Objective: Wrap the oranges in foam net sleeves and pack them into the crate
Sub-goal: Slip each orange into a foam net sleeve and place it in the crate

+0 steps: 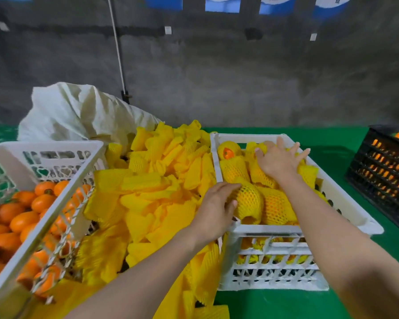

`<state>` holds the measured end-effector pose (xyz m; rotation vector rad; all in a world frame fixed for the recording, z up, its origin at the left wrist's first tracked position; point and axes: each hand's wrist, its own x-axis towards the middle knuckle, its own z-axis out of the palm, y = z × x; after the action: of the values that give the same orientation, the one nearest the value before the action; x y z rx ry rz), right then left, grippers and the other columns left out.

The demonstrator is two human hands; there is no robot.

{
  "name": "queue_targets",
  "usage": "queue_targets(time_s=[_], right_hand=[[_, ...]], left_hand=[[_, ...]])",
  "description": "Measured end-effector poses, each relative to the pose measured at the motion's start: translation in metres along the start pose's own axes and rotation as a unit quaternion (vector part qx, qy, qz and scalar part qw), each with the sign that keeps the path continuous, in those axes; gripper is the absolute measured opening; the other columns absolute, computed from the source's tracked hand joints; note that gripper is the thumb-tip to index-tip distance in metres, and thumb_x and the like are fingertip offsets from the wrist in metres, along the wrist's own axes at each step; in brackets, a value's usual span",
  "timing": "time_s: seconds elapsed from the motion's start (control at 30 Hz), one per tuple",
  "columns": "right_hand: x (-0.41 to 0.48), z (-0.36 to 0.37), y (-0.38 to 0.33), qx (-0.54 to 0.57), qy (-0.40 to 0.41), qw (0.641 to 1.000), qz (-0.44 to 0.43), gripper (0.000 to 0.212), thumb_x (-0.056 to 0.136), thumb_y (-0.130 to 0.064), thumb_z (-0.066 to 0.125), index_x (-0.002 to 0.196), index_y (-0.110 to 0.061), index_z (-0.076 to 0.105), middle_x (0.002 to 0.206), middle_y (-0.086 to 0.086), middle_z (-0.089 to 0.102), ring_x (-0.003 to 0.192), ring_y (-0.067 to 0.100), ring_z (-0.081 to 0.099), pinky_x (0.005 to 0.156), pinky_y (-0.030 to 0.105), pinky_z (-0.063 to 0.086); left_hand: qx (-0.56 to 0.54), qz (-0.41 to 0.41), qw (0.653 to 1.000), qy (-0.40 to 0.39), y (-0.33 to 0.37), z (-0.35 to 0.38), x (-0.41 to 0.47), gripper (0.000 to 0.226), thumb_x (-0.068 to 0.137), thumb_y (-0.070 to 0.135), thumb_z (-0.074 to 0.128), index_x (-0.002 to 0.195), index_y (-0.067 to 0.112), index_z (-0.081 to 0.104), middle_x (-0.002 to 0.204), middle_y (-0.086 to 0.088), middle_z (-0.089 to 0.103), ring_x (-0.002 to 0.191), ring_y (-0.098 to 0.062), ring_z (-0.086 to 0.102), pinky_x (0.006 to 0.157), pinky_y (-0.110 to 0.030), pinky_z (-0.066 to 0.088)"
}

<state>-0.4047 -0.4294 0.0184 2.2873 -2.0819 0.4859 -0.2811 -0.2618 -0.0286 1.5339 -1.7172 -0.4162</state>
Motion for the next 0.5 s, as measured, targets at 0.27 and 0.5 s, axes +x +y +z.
queue_targets(time_s=[0.27,0.5], right_hand=[[-0.099,-0.019,-0.084,0.273,0.065,0.908,-0.312,0.030,0.092,-0.023,0.055,0.119,-0.010,0.059,0.122,0.009,0.061,0.113,0.025,0.054,0.091,0.029,0.036],[-0.167,0.044,-0.134,-0.046,-0.256,0.874,-0.411,0.051,0.087,-0.030,0.063,0.132,-0.015,0.045,0.133,0.013,0.050,0.124,0.031,0.045,0.098,0.040,0.039]], left_hand=[[-0.093,-0.097,0.987,0.088,-0.031,-0.078,-0.041,0.019,0.095,0.006,0.053,0.105,0.011,0.068,0.094,0.003,0.064,0.089,-0.015,0.060,0.079,-0.030,0.048],[-0.095,-0.198,0.968,0.119,-0.074,-0.150,-0.094,0.014,0.096,0.017,0.054,0.100,0.025,0.065,0.095,0.010,0.067,0.080,-0.003,0.066,0.076,-0.033,0.055]])
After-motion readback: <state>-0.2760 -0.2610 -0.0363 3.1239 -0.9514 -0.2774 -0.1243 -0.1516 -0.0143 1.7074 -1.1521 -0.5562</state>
